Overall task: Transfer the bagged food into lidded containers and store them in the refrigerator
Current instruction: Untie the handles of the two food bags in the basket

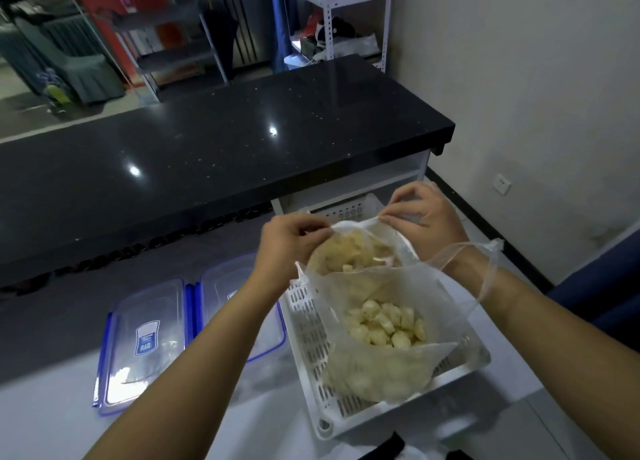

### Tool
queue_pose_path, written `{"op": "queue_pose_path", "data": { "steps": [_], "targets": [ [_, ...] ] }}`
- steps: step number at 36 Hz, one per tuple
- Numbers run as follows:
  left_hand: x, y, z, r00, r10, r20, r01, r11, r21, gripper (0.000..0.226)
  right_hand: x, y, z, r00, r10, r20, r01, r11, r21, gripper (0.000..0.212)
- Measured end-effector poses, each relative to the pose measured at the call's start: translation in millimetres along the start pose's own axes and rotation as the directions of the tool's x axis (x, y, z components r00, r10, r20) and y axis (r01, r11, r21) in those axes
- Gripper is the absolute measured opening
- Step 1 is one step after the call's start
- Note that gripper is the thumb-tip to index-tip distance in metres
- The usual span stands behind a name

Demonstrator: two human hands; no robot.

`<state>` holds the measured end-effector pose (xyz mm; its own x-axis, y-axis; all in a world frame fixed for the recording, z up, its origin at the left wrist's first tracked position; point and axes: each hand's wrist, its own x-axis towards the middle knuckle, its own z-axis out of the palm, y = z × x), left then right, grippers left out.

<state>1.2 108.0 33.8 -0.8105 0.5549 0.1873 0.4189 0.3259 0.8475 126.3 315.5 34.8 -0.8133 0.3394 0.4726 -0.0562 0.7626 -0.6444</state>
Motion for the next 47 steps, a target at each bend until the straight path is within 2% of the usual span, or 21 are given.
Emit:
{"op": "queue_pose_path", "data": {
  "steps": [2,6,12,14,16,19,21,23,26,29,32,34,38,41,44,46,47],
  "targets": [
    [-8.7,-12.3,-8.7,0.997,-0.064,-0.05,0.06,0.995,-0.084,0.028,-1.7,9.5,-3.4,0.995,0.101,0.001,-0.101,0.995,0.026,0.006],
    [-32.4,-30.4,-7.0,0.982,-0.187,0.001,0.185,0.973,-0.137,0.024,-16.9,21.8,8.1,0.951,0.274,0.141,-0.287,0.955,0.082,0.005],
    [-29.0,-22.7,-6.7,0.981,-0.167,0.101,0.169,0.986,-0.012,0.008,-7.2,13.2,15.0,0.921,0.211,0.326,-0.253,0.963,0.09,0.027],
    [-22.3,-11.5,-6.1,0.982,-0.124,0.141,0.116,0.991,0.064,0.021,0.3,8.2,15.9,0.897,0.182,0.404,-0.221,0.974,0.053,0.026],
    [-15.0,3.3,-1.7,0.976,-0.107,0.188,0.084,0.988,0.126,0.031,4.3,2.5,20.1,0.892,0.161,0.422,-0.175,0.985,-0.007,0.018],
    [-7.1,20.9,8.4,0.978,-0.067,0.2,0.012,0.964,0.264,0.025,8.0,-7.3,24.8,0.907,0.118,0.404,-0.131,0.991,0.005,0.013],
    [-3.6,28.3,11.5,0.99,0.006,0.14,-0.051,0.946,0.321,0.015,9.8,-13.2,22.6,0.925,0.099,0.368,-0.136,0.988,0.078,0.012],
    [-0.9,31.3,8.2,0.998,0.05,0.046,-0.06,0.963,0.264,0.007,12.4,-16.9,16.0,0.947,0.108,0.301,-0.15,0.981,0.121,0.012],
    [0.6,27.0,-3.4,0.997,0.04,-0.073,-0.028,0.986,0.162,0.004,11.4,-18.1,6.0,0.962,0.132,0.239,-0.167,0.977,0.13,0.009],
    [-4.6,17.7,-15.2,0.985,-0.006,-0.174,0.002,1.0,-0.023,0.01,3.5,-15.1,0.2,0.952,0.238,0.192,-0.285,0.917,0.279,0.007],
    [-13.9,10.0,-22.8,0.985,-0.077,-0.152,0.05,0.983,-0.174,0.013,-3.6,-12.9,-4.4,0.92,0.333,0.207,-0.392,0.805,0.446,0.019],
    [-19.6,5.8,-25.1,0.986,-0.107,-0.128,0.075,0.968,-0.239,0.012,-3.7,-12.5,-7.3,0.912,0.347,0.217,-0.41,0.777,0.479,0.023],
    [-22.4,1.5,-34.2,0.978,-0.142,-0.155,0.086,0.944,-0.32,0.011,8.7,-17.5,-18.1,0.936,0.318,0.152,-0.351,0.791,0.501,0.02],
    [-17.5,2.2,-44.6,0.975,-0.152,-0.162,0.09,0.937,-0.338,0.01,20.4,-24.9,-28.1,0.977,0.212,0.035,-0.207,0.889,0.409,0.024],
    [-10.9,8.0,-52.9,0.982,-0.119,-0.145,0.072,0.953,-0.294,0.009,29.0,-29.8,-32.7,0.986,0.087,-0.14,-0.06,0.981,0.184,0.023],
    [-6.1,13.0,-58.6,0.986,-0.077,-0.15,0.039,0.97,-0.241,0.01,30.6,-31.5,-32.8,0.982,0.063,-0.179,-0.036,0.988,0.151,0.019],
    [-3.9,14.7,-62.2,0.987,-0.041,-0.152,0.012,0.983,-0.184,0.011,30.6,-31.1,-32.3,0.982,0.082,-0.169,-0.048,0.979,0.197,0.021]
  ]
}}
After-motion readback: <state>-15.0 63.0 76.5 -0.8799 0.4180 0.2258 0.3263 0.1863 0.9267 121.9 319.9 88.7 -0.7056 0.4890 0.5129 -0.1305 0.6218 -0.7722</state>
